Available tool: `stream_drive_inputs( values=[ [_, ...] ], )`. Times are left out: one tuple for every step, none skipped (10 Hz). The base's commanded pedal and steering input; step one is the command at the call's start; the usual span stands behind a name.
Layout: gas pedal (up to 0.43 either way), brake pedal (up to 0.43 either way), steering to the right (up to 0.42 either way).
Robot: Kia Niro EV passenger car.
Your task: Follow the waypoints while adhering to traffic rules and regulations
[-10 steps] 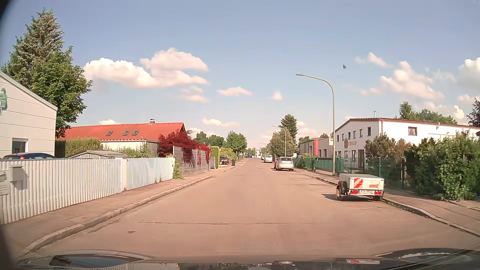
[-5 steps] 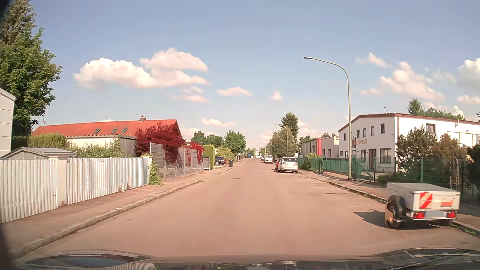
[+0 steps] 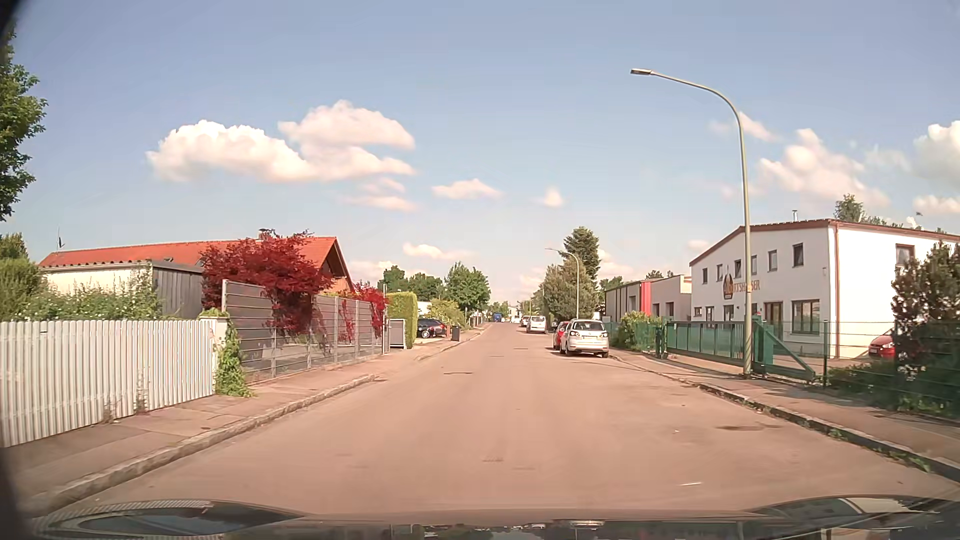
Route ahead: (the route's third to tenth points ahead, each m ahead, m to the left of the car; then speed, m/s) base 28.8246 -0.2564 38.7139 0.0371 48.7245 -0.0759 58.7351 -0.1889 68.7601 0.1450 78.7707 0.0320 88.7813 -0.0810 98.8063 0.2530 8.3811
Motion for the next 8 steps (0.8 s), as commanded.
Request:
stream_drive_inputs(
  values=[
    [0.059, 0.012, 0.003],
    [0.059, 0.012, 0.003],
    [0.059, 0.012, 0.003],
    [0.059, 0.012, 0.003],
    [0.059, 0.012, 0.003],
    [0.059, 0.012, 0.004],
    [0.059, 0.012, 0.004],
    [0.059, 0.012, 0.004]
  ],
)
